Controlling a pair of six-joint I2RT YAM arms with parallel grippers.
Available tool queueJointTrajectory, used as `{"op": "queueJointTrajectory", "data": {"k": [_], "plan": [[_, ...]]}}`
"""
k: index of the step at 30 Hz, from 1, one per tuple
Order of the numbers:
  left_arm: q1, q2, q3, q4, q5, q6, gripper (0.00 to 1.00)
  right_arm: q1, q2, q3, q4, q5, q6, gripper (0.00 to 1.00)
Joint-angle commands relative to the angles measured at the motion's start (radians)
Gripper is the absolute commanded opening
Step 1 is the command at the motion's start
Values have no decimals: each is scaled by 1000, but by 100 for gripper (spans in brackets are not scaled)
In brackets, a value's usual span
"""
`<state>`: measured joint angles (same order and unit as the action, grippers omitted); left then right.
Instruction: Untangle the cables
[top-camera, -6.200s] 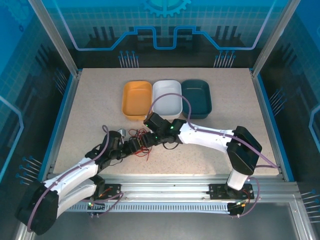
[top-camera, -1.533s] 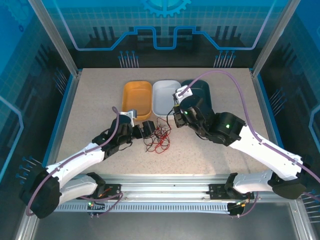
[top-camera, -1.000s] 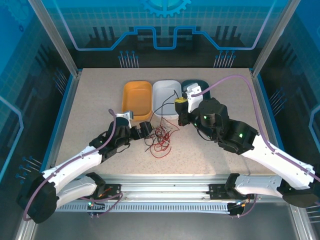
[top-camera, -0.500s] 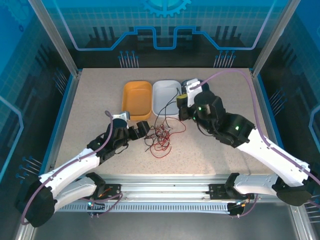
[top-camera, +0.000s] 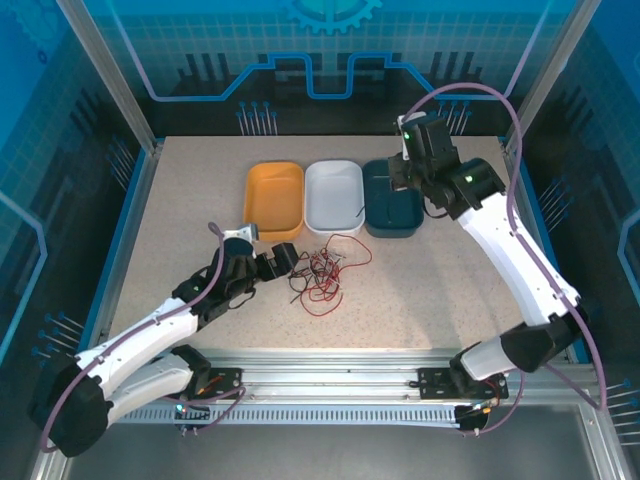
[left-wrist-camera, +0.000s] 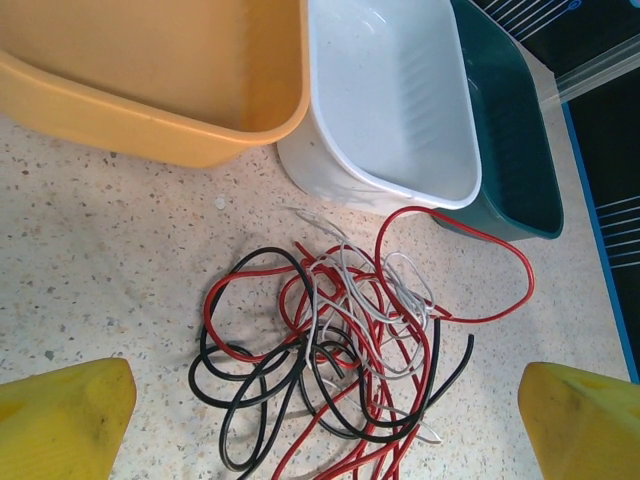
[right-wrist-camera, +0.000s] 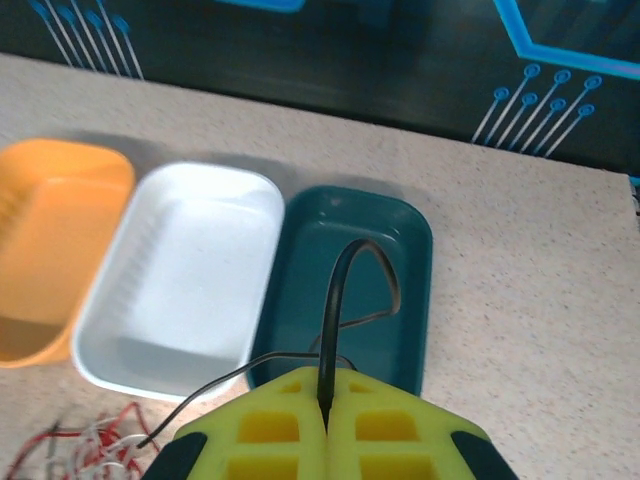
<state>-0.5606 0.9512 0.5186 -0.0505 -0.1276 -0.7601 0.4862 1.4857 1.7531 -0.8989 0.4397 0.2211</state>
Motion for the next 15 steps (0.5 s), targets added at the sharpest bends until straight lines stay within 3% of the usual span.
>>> {"op": "queueJointTrajectory", "data": {"k": [1,8,15], "plan": [[-4,-18,-11,-31,-30,2,99,-43,54,75,-104,20,-58,0],[-1,-18,-6,-44,-41,5,99,-104,155,115,-133,-19,-66,0],[0,-22,-11,-52,-44,10,99,-113,277,140,-152,26,-93,0]]}}
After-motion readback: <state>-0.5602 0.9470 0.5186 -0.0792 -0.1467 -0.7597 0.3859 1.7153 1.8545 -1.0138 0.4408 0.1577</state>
